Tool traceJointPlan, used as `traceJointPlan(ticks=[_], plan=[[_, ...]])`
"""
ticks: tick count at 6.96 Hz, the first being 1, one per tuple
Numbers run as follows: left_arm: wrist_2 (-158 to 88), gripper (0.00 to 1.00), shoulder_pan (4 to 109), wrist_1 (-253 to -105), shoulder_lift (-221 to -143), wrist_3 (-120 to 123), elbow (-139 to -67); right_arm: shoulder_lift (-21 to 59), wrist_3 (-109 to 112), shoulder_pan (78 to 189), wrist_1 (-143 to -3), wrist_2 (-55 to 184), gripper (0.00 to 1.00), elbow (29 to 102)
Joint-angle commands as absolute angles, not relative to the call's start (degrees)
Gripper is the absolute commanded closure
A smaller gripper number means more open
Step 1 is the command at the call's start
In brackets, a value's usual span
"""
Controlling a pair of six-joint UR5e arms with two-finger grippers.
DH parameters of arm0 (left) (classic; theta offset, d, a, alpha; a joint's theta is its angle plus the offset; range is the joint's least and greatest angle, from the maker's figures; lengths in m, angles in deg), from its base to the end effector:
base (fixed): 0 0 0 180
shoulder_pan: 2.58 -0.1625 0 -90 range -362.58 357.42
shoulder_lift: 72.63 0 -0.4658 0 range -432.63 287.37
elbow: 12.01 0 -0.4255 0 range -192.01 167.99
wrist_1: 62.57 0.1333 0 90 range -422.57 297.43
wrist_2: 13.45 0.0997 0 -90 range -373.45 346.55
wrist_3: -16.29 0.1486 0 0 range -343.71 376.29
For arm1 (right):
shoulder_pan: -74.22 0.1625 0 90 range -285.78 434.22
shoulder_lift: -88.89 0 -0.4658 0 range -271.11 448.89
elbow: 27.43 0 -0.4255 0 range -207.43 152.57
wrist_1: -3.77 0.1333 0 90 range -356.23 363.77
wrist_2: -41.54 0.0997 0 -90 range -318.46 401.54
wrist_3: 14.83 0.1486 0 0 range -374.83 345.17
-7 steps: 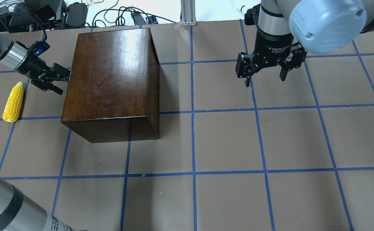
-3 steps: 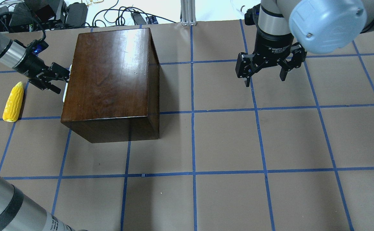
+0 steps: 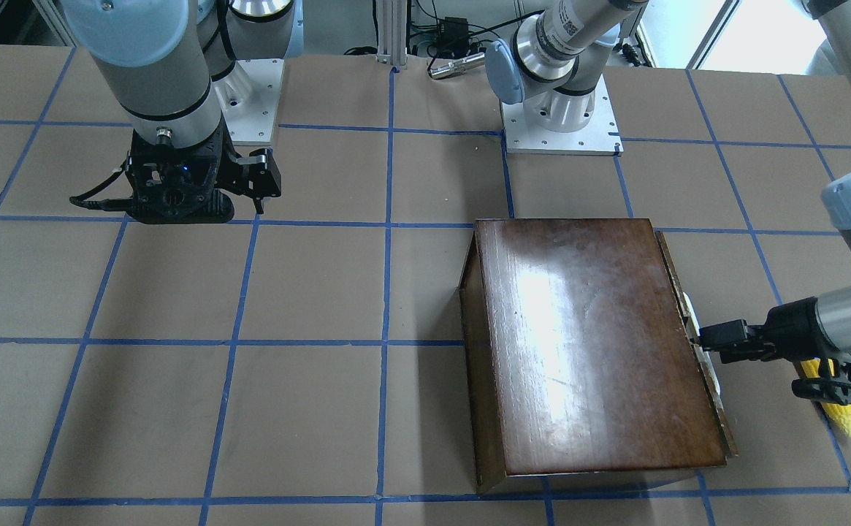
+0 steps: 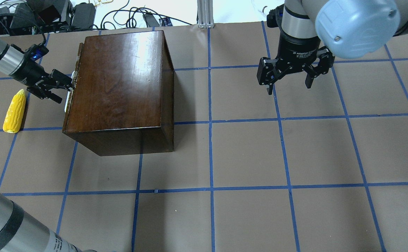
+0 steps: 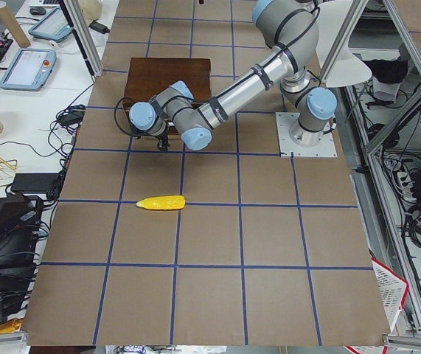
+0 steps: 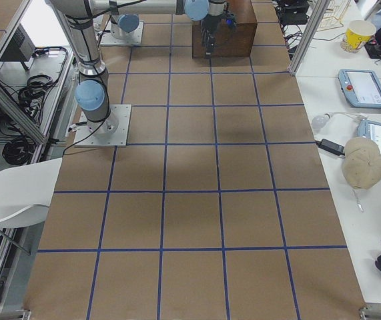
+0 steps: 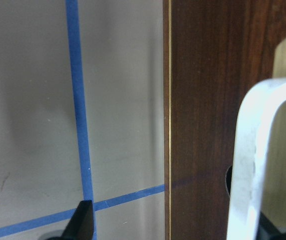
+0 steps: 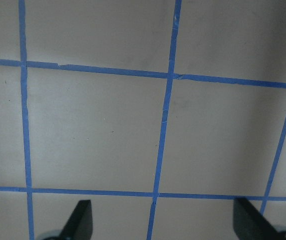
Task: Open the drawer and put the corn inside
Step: 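Pull the drawer outward by its handle with the left gripper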
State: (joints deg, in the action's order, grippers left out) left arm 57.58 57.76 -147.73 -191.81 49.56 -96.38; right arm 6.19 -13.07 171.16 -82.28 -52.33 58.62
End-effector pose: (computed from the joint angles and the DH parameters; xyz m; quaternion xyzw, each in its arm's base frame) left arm 0.1720 -0.6691 0.2341 -0.0039 -0.9736 -0.0519 0.2224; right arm 0.1905 -0.5450 0.4399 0.0472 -0.9963 -0.0609 0.0384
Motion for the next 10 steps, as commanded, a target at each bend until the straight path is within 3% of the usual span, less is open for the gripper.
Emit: traceJointPlan(ticks=[1, 10], plan=[[57.66, 0.00, 57.63, -147.73, -191.90, 49.69, -95.51, 6.18, -13.07, 171.16, -82.28, -52.33, 0.00, 58.62], [59.41, 0.00, 56.22, -146.85, -192.86, 51.88, -93.41, 6.18, -13.07, 171.16, -82.28, -52.33, 0.00, 58.62]])
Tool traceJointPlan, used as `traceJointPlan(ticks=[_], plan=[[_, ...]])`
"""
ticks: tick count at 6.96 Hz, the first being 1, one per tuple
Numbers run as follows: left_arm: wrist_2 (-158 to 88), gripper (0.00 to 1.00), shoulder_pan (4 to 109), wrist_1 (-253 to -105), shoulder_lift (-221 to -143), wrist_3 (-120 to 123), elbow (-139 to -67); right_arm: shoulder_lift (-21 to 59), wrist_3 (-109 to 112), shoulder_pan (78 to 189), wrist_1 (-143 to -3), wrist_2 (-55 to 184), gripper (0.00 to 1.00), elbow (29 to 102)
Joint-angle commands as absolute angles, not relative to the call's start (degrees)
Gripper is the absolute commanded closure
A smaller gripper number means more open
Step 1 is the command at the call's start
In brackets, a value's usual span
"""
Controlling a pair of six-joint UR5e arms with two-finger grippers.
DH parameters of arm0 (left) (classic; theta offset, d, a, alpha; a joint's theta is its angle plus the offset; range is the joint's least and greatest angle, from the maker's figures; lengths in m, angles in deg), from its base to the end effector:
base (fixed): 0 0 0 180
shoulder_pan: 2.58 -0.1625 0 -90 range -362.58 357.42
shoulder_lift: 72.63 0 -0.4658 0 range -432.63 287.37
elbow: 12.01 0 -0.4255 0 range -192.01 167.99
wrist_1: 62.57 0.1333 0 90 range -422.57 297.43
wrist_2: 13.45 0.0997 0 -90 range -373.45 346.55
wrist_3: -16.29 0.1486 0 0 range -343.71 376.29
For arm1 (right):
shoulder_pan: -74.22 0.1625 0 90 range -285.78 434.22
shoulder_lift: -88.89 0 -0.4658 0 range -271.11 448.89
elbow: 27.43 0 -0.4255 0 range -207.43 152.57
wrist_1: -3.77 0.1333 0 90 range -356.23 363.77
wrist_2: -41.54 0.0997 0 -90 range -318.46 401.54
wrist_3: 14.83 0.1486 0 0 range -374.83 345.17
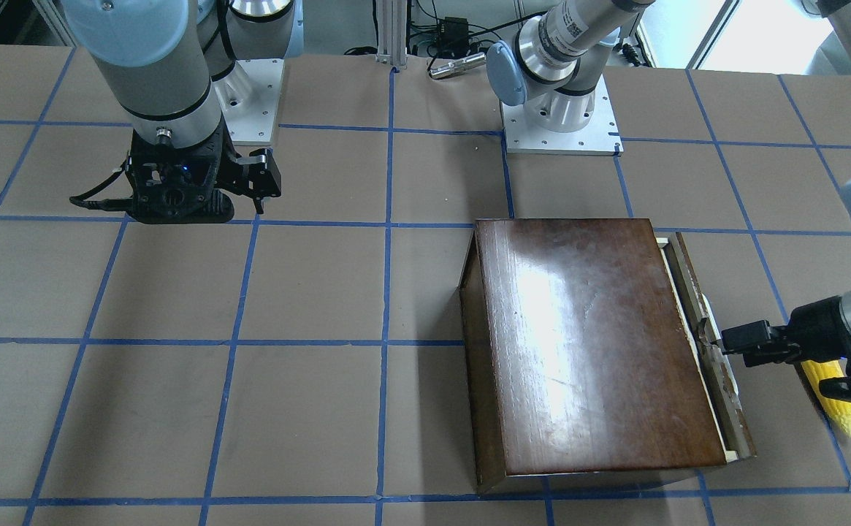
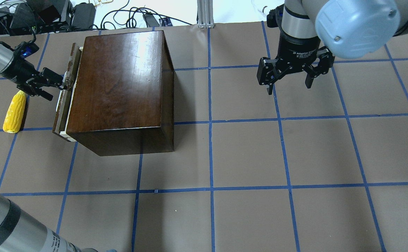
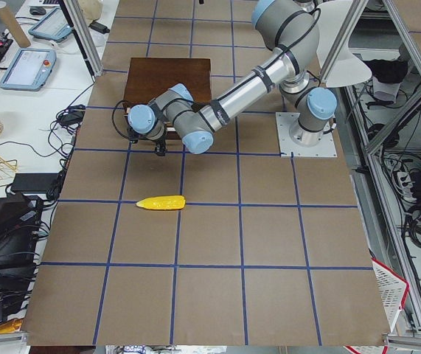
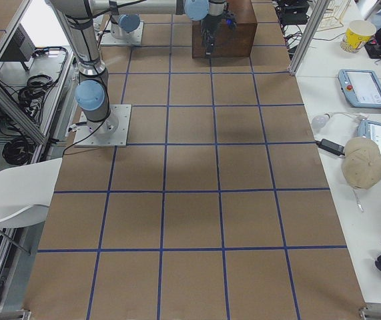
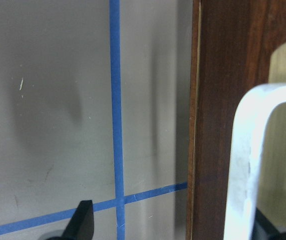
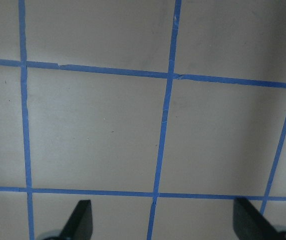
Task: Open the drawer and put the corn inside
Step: 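Pull the drawer outward by its handle with the left gripper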
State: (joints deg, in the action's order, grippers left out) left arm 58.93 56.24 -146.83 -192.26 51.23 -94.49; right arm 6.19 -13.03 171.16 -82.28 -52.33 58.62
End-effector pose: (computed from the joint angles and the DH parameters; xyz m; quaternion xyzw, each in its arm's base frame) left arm 0.1997 -0.6743 0.2433 -0.0103 -0.9783 -0.0352 0.2038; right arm 0.1905 -0.5450 0.4399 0.0469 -0.9963 -0.0609 0.0384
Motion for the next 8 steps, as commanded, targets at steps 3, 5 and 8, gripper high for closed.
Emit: traceJointPlan(ticks=[3, 5, 8], plan=[[60.64, 0.00, 54.11, -146.85, -193.74, 52.76, -92.87, 6.18, -13.07, 171.16, -82.28, -52.33, 0.00, 58.62], [60.99, 0.00, 54.02, -146.77, -193.74, 53.29, -92.52, 6.18, -13.07, 171.16, -82.28, -52.33, 0.00, 58.62], [62.65, 0.00, 54.02, -146.85, -193.74, 53.99, -91.29, 6.18, -13.07, 171.16, -82.28, -52.33, 0.00, 58.62]])
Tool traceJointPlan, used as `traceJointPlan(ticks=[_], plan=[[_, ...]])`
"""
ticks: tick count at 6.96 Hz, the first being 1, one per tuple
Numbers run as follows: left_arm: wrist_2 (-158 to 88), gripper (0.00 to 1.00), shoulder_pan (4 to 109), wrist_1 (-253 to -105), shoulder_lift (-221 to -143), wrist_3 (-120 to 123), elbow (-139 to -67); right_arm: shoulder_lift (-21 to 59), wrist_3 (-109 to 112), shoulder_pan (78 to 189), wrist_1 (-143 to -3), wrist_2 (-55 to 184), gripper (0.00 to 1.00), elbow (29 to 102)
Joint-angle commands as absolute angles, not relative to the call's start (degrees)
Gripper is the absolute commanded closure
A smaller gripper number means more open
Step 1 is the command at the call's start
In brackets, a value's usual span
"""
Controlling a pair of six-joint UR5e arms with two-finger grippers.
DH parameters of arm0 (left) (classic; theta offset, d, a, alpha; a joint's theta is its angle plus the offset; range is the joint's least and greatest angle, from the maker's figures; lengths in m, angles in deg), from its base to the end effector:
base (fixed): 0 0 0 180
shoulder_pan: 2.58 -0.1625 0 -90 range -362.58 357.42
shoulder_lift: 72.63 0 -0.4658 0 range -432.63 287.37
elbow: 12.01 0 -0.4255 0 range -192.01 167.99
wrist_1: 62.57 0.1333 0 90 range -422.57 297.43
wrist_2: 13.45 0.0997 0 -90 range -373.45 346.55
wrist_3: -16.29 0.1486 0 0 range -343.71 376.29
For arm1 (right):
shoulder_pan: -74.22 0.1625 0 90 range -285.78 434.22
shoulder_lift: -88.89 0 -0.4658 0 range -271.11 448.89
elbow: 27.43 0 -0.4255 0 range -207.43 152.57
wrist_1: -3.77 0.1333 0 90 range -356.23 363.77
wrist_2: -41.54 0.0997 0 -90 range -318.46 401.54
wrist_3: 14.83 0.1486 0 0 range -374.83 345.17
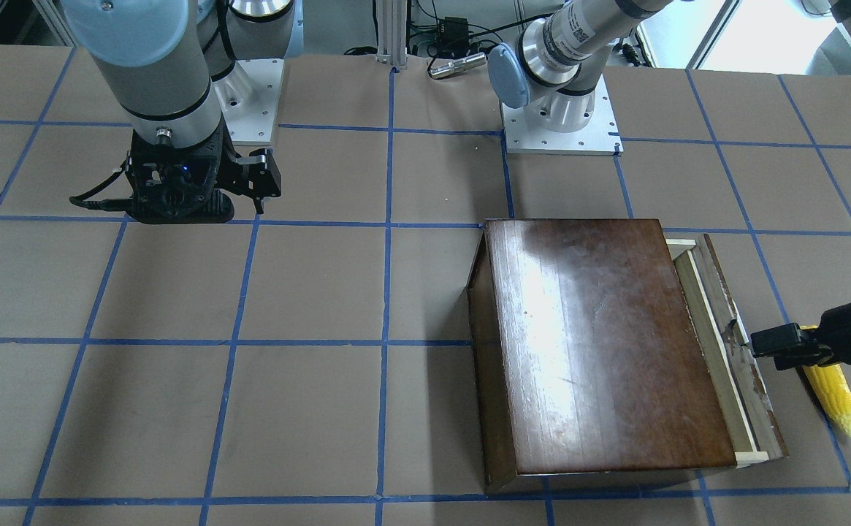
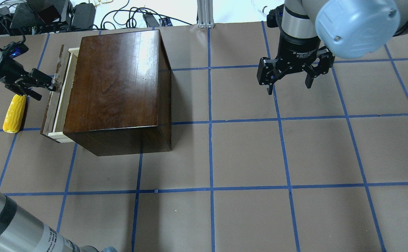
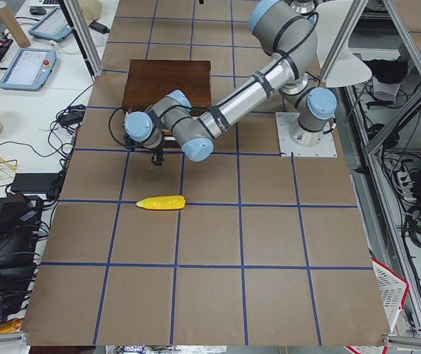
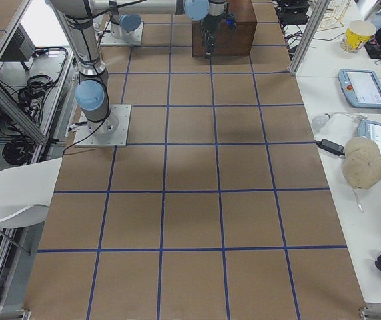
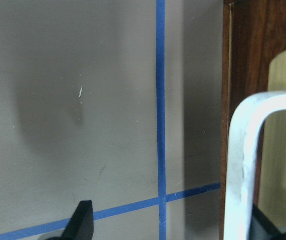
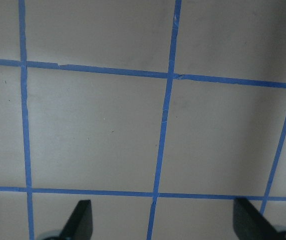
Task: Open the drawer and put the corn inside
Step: 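Pull the drawer outward by its handle with the left gripper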
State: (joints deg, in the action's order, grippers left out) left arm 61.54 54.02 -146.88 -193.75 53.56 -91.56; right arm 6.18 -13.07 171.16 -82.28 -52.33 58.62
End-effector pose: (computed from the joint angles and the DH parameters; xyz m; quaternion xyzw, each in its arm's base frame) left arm 0.2409 -0.6773 0.2466 -0.0162 -0.9830 -0.0305 0.1804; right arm 0.1905 -0.5449 0.4400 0.0472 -0.9963 -0.0608 0.0384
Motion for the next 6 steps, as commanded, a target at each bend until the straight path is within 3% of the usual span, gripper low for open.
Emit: traceJointPlan(ticks=[1, 6], plan=[[62.75, 0.00, 53.76, -146.77, -193.74, 54.78, -91.29, 6.18, -13.07, 171.16, -82.28, -52.33, 0.00, 58.62], [63.54, 0.00, 52.01, -146.76, -194.36, 56.90, -90.15, 6.18, -13.07, 171.16, -82.28, -52.33, 0.00, 58.62]])
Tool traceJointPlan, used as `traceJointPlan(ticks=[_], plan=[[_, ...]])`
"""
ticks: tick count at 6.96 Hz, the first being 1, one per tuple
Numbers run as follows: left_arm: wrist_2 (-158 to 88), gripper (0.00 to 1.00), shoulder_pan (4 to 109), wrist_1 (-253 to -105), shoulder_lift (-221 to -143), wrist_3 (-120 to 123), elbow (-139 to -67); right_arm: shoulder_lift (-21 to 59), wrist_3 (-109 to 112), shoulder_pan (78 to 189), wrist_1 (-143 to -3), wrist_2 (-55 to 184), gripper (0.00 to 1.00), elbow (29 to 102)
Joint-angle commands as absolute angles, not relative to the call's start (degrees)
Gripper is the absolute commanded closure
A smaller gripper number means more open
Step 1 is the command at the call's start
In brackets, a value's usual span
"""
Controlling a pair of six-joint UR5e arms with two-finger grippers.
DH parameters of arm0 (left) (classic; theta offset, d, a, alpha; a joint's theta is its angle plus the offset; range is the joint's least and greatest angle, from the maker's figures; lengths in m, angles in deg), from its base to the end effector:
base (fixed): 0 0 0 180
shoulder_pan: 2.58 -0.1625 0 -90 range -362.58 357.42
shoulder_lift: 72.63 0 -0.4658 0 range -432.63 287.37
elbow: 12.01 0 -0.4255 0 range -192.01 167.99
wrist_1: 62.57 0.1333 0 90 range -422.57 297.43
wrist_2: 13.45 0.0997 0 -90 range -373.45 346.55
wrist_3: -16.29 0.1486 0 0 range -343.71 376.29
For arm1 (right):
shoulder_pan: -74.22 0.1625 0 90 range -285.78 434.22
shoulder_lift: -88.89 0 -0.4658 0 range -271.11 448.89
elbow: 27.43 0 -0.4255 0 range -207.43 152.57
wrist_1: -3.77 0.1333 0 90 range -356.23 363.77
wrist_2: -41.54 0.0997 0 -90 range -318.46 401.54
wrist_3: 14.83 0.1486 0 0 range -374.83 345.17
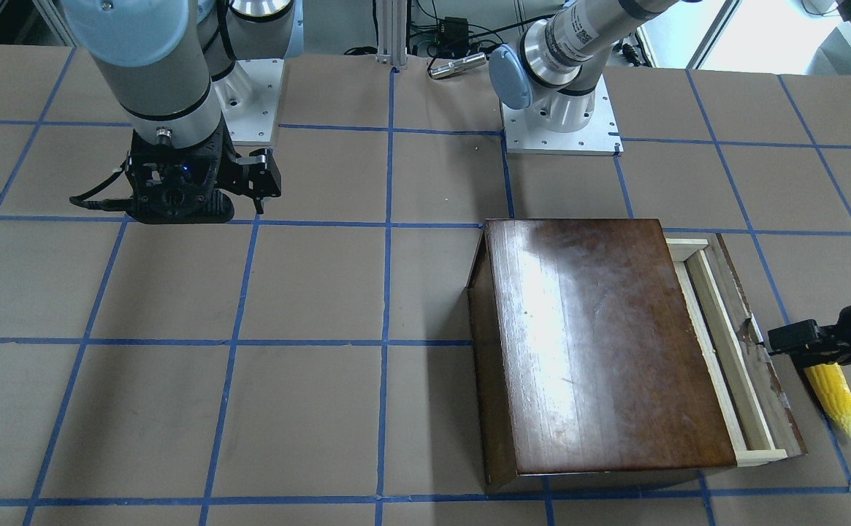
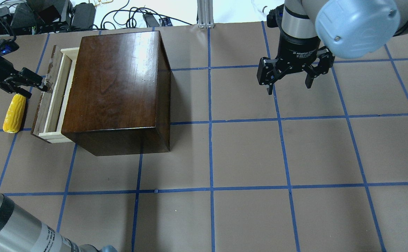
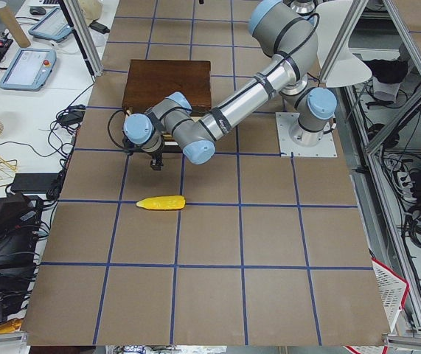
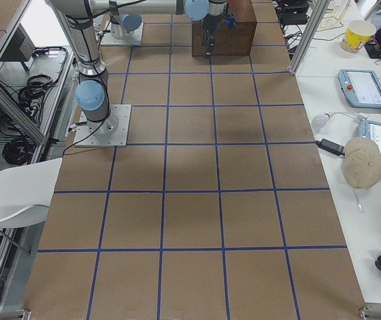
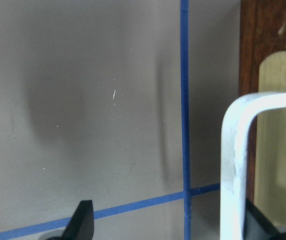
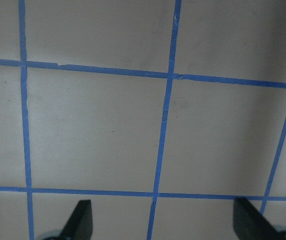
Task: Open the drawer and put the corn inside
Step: 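Pull the drawer outward by its handle with the left gripper, then release the handle and move the left gripper above the yellow corn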
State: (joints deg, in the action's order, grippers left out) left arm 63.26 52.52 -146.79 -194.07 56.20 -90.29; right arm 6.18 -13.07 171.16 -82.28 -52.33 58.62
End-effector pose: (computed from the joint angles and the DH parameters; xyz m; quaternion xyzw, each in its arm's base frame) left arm 0.2663 -0.6744 0.2520 -0.0291 -0.9856 -0.0260 0.1645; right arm 0.1905 -0.5449 0.4400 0.0472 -0.9963 -0.0608 0.0384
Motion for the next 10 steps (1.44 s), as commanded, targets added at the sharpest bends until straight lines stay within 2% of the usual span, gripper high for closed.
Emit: traceJointPlan(ticks=[1, 7, 10], plan=[[63.63, 0.00, 51.83, -146.85, -194.62, 56.90, -89.28, 6.18, -12.99, 171.16, -82.28, -52.33, 0.00, 58.62], [65.48, 0.00, 51.74, -146.85, -195.33, 58.13, -88.13, 6.18, -12.99, 171.16, -82.28, -52.33, 0.00, 58.62], [66.09, 0.00, 51.74, -147.64, -194.01, 57.60, -84.62, 6.18, -12.99, 171.16, -82.28, -52.33, 0.00, 58.62]])
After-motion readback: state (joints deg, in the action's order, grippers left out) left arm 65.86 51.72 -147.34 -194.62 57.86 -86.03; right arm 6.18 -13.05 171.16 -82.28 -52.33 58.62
